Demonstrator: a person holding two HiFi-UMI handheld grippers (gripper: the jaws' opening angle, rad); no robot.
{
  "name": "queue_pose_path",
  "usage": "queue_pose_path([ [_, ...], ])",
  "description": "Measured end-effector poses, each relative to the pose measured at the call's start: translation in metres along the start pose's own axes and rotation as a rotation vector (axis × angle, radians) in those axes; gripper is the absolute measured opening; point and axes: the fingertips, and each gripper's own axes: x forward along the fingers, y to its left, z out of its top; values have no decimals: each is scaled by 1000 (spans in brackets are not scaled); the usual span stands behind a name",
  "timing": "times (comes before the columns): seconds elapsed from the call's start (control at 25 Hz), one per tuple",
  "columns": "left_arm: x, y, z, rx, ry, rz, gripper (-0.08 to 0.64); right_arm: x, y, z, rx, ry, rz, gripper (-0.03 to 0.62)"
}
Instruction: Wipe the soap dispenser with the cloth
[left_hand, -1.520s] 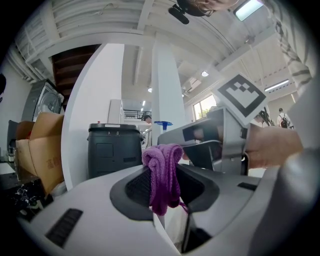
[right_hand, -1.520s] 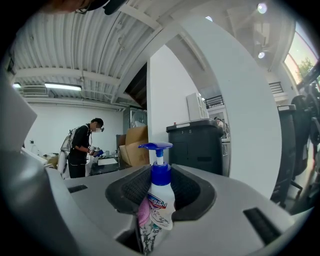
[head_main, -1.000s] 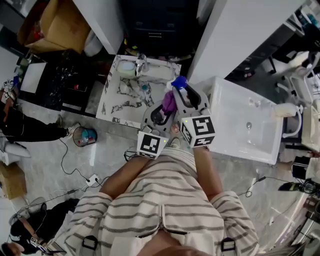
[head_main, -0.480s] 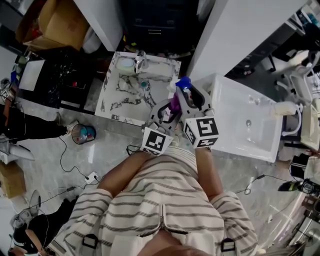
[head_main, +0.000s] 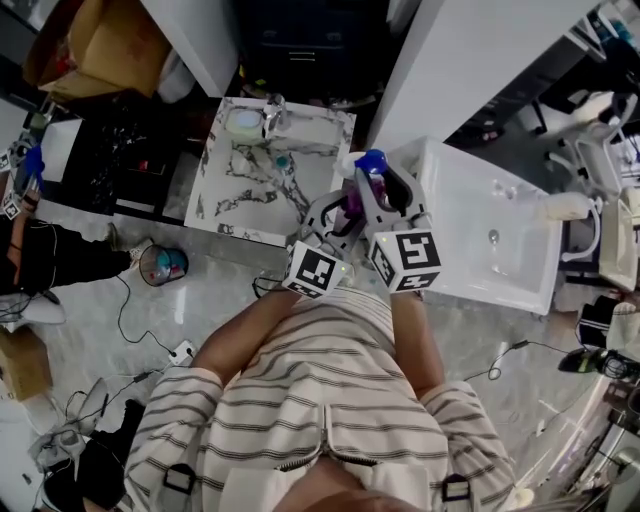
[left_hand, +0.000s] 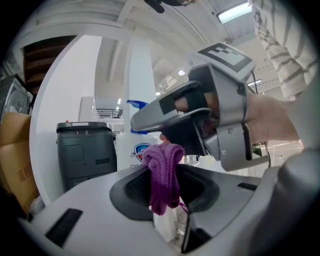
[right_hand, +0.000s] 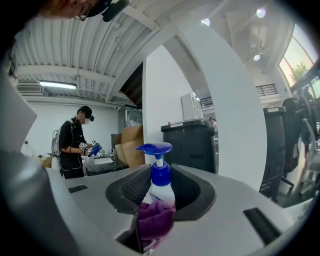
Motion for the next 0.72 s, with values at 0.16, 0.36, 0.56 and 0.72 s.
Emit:
queue_pose_path([
  [0.16,4,-7,-8,13,28,-24,120,-4,1,2,9,-5,-1,132],
  [0.36,8,-12,-11,2,35,-38,120,-9,-1,4,25,-11,-6,132],
  [0.56,8,-15,-19,-9,51,-46,120,-13,-2,6,25,-14,-11,132],
  [0.72,6,-14,-24,-19,58,-43,120,-15,-3,7,29,-17,-15,132],
])
